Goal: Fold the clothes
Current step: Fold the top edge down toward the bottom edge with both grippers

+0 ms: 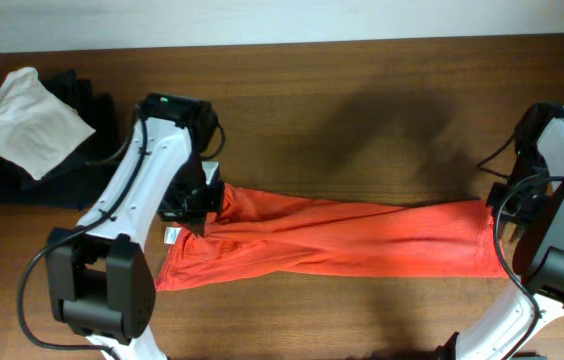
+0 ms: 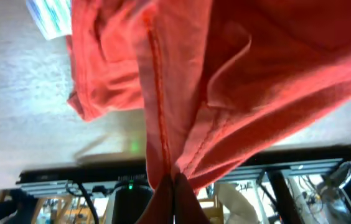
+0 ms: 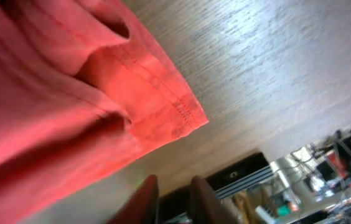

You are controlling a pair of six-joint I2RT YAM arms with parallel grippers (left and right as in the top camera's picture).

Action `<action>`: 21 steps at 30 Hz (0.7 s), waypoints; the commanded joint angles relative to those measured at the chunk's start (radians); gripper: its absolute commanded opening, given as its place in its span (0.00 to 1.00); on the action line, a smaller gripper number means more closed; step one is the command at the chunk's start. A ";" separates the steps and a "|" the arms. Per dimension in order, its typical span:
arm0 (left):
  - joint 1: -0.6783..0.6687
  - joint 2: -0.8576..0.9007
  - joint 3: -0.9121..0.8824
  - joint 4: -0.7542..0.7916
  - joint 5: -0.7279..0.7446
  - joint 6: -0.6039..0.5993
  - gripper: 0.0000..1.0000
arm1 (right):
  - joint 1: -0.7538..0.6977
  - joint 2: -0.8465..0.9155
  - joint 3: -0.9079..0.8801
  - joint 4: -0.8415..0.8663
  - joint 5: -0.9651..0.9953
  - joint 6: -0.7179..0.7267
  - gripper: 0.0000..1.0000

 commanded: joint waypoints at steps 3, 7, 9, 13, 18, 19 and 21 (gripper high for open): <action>0.002 -0.016 -0.018 -0.023 -0.030 -0.009 0.23 | -0.014 -0.008 -0.008 0.008 0.022 0.014 0.36; 0.002 -0.015 -0.018 -0.005 -0.030 -0.009 0.50 | -0.012 -0.008 -0.006 0.012 -0.074 -0.013 0.36; 0.002 -0.016 -0.018 0.023 -0.030 -0.009 0.53 | -0.011 -0.008 -0.007 0.020 -0.147 -0.071 0.38; 0.002 -0.015 -0.018 0.262 -0.035 -0.010 0.52 | -0.011 -0.008 -0.013 0.054 -0.225 -0.101 0.41; 0.001 0.006 -0.051 0.466 -0.038 -0.009 0.51 | -0.011 -0.008 -0.048 0.069 -0.226 -0.101 0.41; 0.001 0.017 -0.065 0.479 -0.038 -0.009 0.51 | -0.011 -0.008 -0.055 0.073 -0.225 -0.101 0.41; 0.001 0.037 -0.081 0.483 -0.038 -0.010 0.51 | -0.011 -0.008 -0.058 0.079 -0.225 -0.101 0.41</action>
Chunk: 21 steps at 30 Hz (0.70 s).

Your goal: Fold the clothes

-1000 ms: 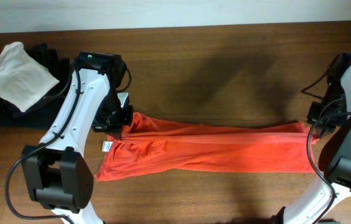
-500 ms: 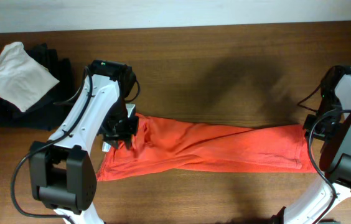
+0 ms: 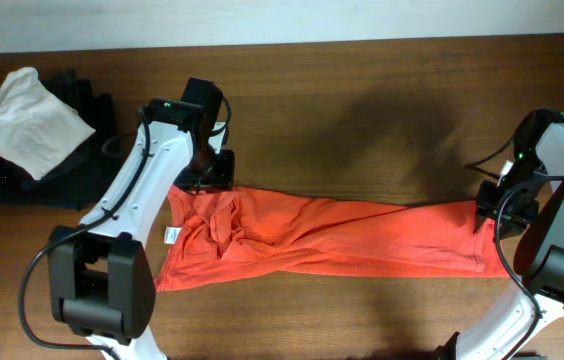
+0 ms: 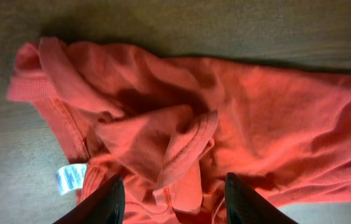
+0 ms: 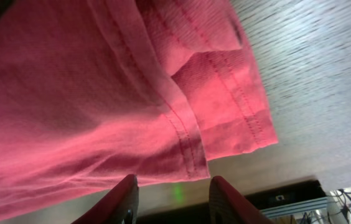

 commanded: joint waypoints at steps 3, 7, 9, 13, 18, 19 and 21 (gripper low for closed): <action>0.002 0.074 -0.048 0.009 -0.006 0.002 0.51 | -0.003 -0.008 -0.015 0.013 -0.017 -0.011 0.41; -0.003 0.115 -0.048 0.012 0.027 0.002 0.37 | -0.003 -0.008 -0.015 0.013 -0.017 -0.011 0.41; -0.011 0.128 -0.048 0.017 0.026 0.002 0.20 | -0.003 -0.008 -0.015 0.015 -0.017 -0.011 0.41; -0.010 0.134 -0.047 -0.041 -0.009 0.002 0.01 | -0.003 -0.008 -0.015 0.017 -0.016 -0.011 0.41; 0.056 0.068 -0.046 -0.293 -0.066 -0.094 0.00 | -0.005 -0.008 -0.015 0.021 -0.016 -0.011 0.41; 0.062 0.053 -0.046 -0.312 -0.067 -0.096 0.00 | -0.005 -0.008 -0.015 0.023 -0.016 -0.011 0.41; 0.067 0.024 -0.046 -0.347 -0.067 -0.097 0.00 | -0.005 -0.008 -0.015 0.023 -0.016 -0.011 0.41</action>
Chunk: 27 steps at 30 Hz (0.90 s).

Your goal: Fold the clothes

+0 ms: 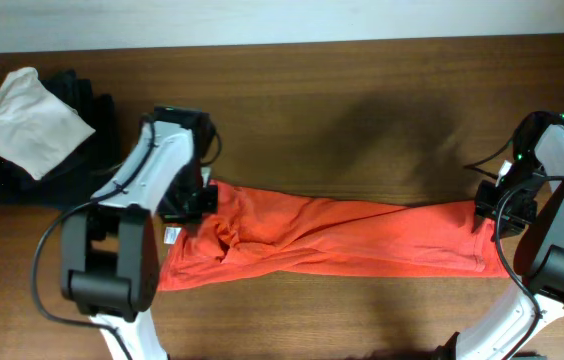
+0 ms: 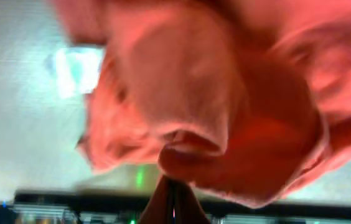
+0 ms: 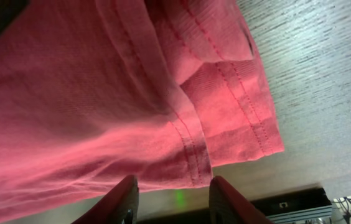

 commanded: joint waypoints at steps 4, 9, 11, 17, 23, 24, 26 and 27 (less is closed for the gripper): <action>0.021 -0.122 -0.006 -0.102 -0.026 -0.041 0.01 | -0.005 -0.008 -0.006 0.002 -0.004 -0.001 0.41; 0.020 -0.151 -0.102 -0.156 -0.053 -0.071 0.00 | -0.005 -0.008 -0.006 0.003 0.004 0.000 0.41; 0.019 -0.174 -0.186 -0.151 -0.054 -0.076 0.01 | -0.005 -0.008 -0.006 0.004 0.008 -0.001 0.41; 0.019 -0.210 -0.294 -0.142 -0.108 -0.134 0.01 | -0.005 -0.008 -0.006 0.005 0.008 -0.001 0.41; 0.018 -0.272 -0.294 -0.062 -0.047 -0.141 0.01 | -0.005 -0.008 -0.006 0.007 0.008 0.000 0.41; 0.018 -0.272 -0.294 -0.021 -0.012 -0.140 0.00 | -0.004 -0.008 -0.006 0.006 0.008 0.000 0.41; 0.019 -0.272 -0.293 0.027 0.011 -0.140 0.01 | -0.005 -0.008 -0.006 0.006 0.007 0.000 0.41; 0.019 -0.272 -0.289 0.047 0.011 -0.140 0.01 | -0.004 -0.008 -0.006 0.006 0.007 0.000 0.41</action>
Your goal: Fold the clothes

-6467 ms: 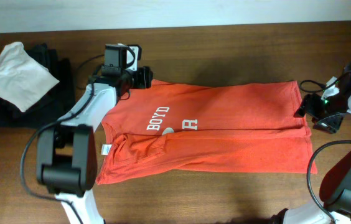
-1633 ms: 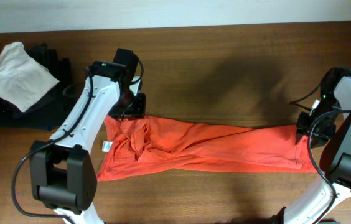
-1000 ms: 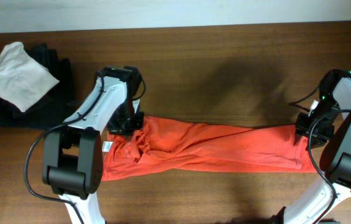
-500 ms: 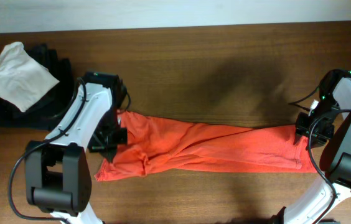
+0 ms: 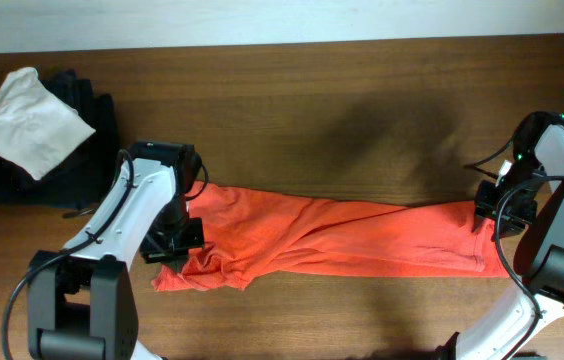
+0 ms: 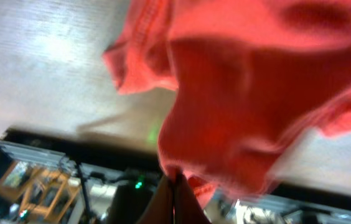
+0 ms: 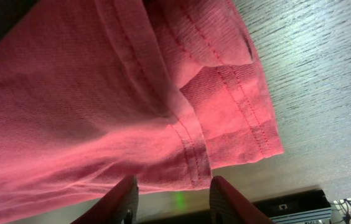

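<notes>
An orange-red garment lies stretched left to right across the wooden table. My left gripper is at its bunched left end, shut on a fold of the red cloth; the fingers are pressed together in the left wrist view. My right gripper stands open at the garment's right end, over the stitched hem, its fingers apart and holding nothing.
A beige cloth lies on a pile of dark clothes at the table's far left. The right arm's base stands by the right edge.
My left gripper has moved toward the front of the table with the cloth in it, dragging the garment's left end down and bunching it. The right gripper has not moved.
My left gripper first held the garment's upper left part, shut. Then it stood open above the crumpled left end. After that it was shut on the cloth again, and now it holds it nearer the front edge. The right gripper opened early and stayed at the right hem.
</notes>
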You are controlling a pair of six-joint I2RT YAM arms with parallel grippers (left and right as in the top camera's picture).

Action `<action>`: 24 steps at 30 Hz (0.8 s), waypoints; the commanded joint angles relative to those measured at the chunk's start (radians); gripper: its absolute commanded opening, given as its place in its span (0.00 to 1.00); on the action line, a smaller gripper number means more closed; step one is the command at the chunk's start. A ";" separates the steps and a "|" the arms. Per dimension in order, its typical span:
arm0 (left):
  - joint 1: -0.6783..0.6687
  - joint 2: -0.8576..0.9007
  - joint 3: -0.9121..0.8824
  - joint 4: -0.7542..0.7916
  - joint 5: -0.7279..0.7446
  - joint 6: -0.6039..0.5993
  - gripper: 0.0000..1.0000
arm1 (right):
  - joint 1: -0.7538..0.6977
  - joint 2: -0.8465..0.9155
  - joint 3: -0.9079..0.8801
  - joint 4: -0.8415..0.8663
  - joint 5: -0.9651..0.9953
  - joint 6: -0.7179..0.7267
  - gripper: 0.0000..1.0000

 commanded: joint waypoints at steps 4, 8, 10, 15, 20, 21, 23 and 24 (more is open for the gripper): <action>-0.003 -0.014 0.027 0.198 0.115 -0.012 0.01 | -0.004 -0.008 -0.005 0.000 0.006 0.003 0.41; -0.004 -0.013 0.027 0.368 0.223 -0.013 0.00 | -0.004 -0.008 -0.005 0.000 0.006 0.003 0.41; -0.003 -0.013 0.027 0.454 0.288 -0.014 0.00 | -0.004 -0.008 -0.005 0.000 0.006 0.003 0.41; -0.003 -0.013 0.027 0.634 0.302 -0.111 0.00 | -0.004 -0.008 -0.005 0.004 0.006 0.003 0.41; -0.011 -0.008 0.026 0.657 0.202 -0.166 0.01 | -0.005 -0.008 -0.005 0.004 0.006 0.003 0.41; -0.016 -0.006 0.022 0.645 0.192 -0.166 0.01 | -0.004 -0.008 -0.005 0.004 0.006 0.003 0.41; -0.031 0.002 0.003 0.630 0.161 -0.166 0.01 | -0.004 -0.008 -0.005 0.004 0.007 0.003 0.41; -0.037 0.004 -0.008 0.630 0.145 -0.166 0.01 | -0.004 -0.008 -0.005 0.005 0.009 0.003 0.42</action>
